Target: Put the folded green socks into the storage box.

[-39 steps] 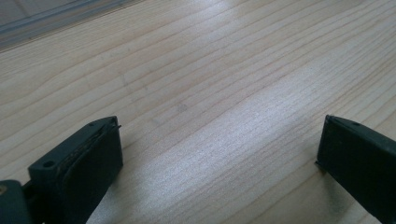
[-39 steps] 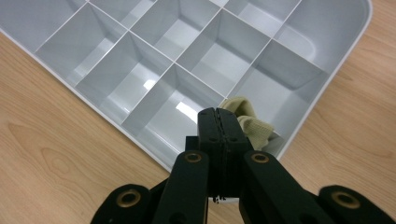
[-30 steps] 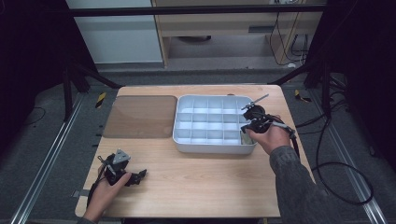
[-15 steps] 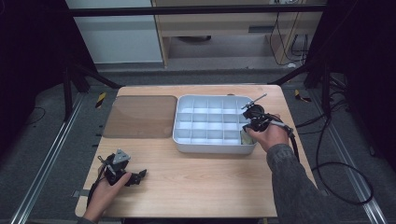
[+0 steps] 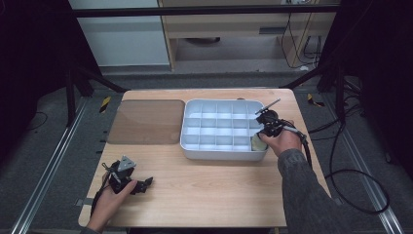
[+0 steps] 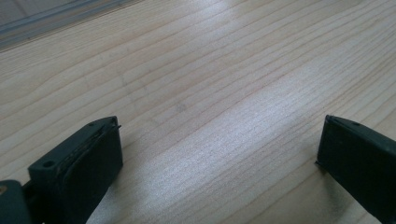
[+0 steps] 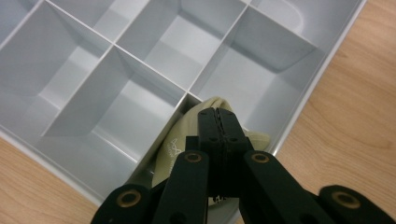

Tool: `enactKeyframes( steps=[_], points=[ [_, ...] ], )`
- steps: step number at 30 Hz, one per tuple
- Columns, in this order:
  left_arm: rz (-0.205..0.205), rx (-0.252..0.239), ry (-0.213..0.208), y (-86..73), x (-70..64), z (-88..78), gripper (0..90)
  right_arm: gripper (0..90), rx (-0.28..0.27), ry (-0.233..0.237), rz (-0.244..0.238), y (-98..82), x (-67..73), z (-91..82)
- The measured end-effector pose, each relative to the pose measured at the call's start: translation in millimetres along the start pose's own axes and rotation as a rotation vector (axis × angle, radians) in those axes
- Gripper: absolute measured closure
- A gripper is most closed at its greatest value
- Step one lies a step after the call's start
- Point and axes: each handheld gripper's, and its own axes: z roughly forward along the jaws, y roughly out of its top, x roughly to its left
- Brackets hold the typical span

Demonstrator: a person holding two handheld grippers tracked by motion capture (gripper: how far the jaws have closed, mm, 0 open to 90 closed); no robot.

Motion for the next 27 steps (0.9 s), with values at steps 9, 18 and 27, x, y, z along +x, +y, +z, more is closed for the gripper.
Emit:
enactKeyframes(
  steps=[9,18,27],
  points=[
    [0.001,0.001,0.000,0.0,0.0,-0.1,0.0,90.0,0.022,-0.003,0.023,-5.2,-4.4,10.4],
    [0.002,0.001,-0.002,0.0,-0.2,-0.1,0.0,90.0,0.055,0.009,0.038,-9.2,-4.6,17.7],
    [0.001,0.000,-0.001,0.0,-0.2,-0.1,0.0,90.0,0.082,0.015,0.036,-8.7,-3.2,23.8]
  ],
)
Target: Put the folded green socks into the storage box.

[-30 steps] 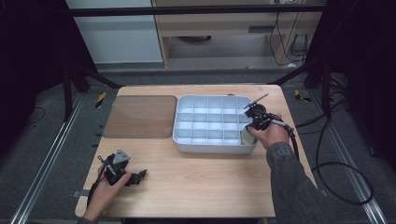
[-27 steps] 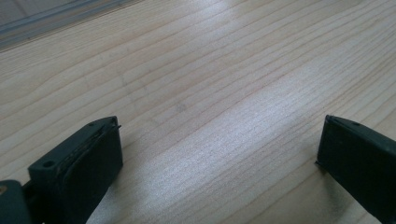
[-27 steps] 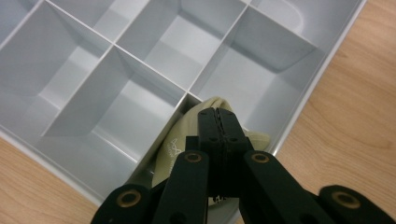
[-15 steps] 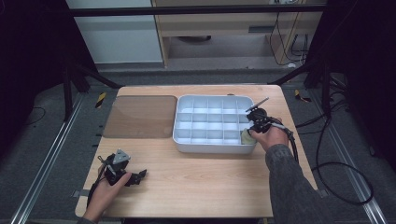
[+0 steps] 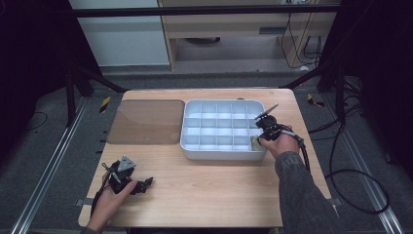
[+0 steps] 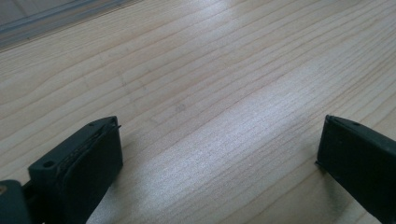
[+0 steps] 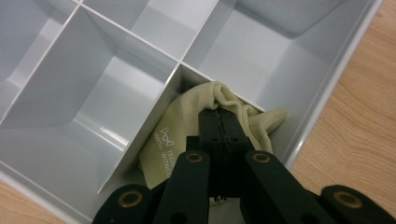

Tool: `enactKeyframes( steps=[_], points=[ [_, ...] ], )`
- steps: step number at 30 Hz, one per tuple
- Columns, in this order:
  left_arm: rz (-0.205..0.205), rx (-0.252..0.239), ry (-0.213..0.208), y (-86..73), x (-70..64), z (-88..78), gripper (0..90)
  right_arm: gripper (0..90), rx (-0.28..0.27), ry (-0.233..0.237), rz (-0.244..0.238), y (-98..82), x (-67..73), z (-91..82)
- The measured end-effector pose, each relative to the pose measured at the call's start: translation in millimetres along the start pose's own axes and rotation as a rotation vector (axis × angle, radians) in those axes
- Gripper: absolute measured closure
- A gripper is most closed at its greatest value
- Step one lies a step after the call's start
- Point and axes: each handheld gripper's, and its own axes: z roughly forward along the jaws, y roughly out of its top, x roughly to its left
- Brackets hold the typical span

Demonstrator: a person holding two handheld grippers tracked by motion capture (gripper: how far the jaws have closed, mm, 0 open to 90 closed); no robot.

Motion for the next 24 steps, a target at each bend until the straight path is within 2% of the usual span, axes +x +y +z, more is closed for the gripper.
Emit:
enactKeyframes(
  steps=[17,24],
  points=[
    [0.002,0.001,-0.001,0.0,0.0,-0.1,0.0,90.0,0.049,0.033,0.001,-1.4,6.2,17.7],
    [0.001,0.000,0.000,0.0,-0.2,0.0,0.0,90.0,0.048,0.040,0.007,-0.7,5.3,15.6]
  ],
)
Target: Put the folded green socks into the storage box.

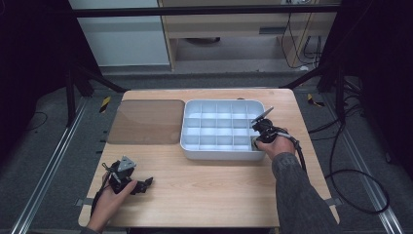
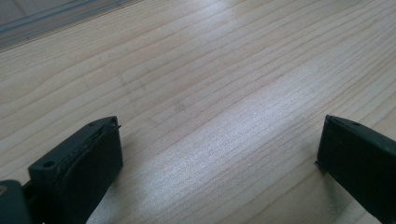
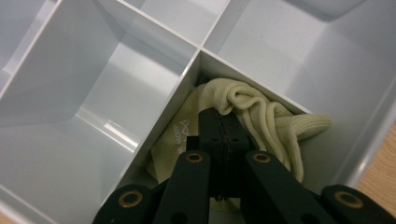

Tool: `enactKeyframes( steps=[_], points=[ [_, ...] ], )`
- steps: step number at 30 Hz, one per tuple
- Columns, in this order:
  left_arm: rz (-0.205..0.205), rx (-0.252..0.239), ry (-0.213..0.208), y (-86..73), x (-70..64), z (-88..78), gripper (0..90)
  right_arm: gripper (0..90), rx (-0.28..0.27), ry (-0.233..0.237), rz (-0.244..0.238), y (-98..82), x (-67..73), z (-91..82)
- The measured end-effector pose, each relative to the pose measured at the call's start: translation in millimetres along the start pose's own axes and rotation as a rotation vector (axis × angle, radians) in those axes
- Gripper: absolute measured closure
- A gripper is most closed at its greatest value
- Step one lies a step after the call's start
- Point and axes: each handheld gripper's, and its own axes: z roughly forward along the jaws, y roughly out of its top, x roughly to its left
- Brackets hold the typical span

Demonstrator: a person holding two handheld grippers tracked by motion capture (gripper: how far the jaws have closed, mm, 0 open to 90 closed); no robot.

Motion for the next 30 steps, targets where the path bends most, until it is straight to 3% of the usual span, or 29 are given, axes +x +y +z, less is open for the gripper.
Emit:
enactKeyframes(
  steps=[13,30],
  points=[
    [0.001,0.001,0.000,0.0,0.1,-0.1,0.0,90.0,-0.050,0.001,0.003,0.5,-3.8,-17.5],
    [0.000,0.002,0.000,0.2,0.0,0.0,0.0,90.0,-0.204,-0.015,0.008,-2.0,-11.4,-56.4]
  ],
)
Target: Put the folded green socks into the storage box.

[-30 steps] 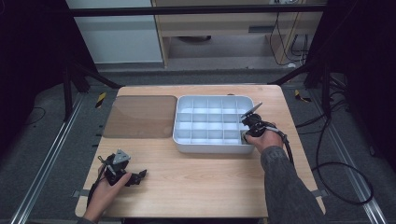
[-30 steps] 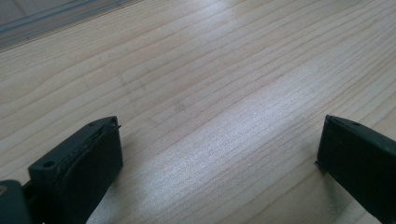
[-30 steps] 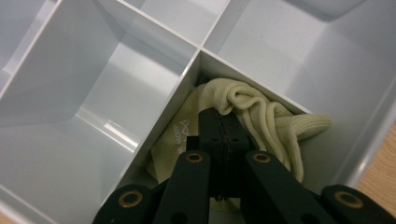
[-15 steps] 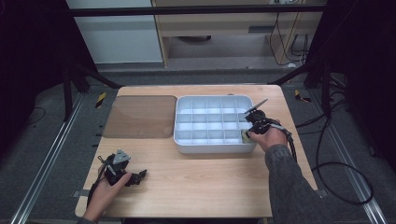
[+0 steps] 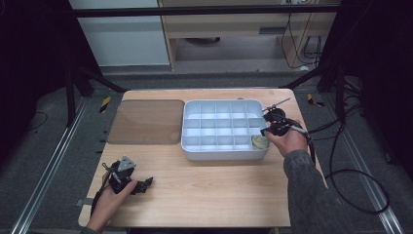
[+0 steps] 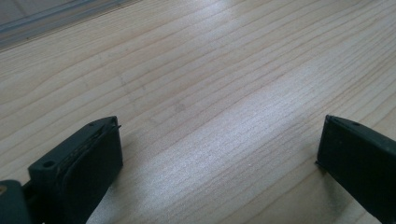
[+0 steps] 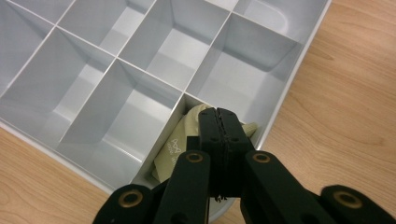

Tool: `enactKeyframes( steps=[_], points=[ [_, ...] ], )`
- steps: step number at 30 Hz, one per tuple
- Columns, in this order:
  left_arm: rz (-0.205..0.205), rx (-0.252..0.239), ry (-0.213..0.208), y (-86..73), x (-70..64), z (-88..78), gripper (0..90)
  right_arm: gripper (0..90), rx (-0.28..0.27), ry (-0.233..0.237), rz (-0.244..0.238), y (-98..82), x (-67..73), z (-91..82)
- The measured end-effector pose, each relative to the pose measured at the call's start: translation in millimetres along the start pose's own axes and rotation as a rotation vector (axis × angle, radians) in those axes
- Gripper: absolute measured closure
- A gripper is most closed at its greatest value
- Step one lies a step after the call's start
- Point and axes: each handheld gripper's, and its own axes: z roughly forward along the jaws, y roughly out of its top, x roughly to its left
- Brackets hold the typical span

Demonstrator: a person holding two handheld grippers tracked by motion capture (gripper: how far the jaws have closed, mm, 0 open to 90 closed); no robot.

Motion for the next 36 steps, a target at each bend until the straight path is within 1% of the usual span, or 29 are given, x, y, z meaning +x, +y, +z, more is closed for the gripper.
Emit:
enactKeyframes(
  steps=[11,19,27,28,36],
  points=[
    [0.000,-0.002,0.000,-0.2,0.1,0.0,0.0,90.0,-0.082,-0.001,0.016,-2.3,-2.1,-16.0],
    [0.004,0.000,-0.001,-0.3,-0.1,-0.3,0.0,90.0,-0.142,-0.008,0.018,-5.5,-1.2,-26.3],
    [0.003,-0.001,-0.001,-0.4,-0.5,-0.3,0.0,90.0,-0.182,-0.008,0.012,-8.5,1.1,-33.3],
    [0.003,-0.001,-0.001,-0.4,-0.5,-0.3,0.0,90.0,-0.183,-0.004,0.019,-8.8,1.5,-34.7],
    [0.002,-0.001,-0.001,-0.4,-0.5,-0.3,0.0,90.0,-0.201,0.006,0.018,-11.6,3.1,-41.2]
  ],
)
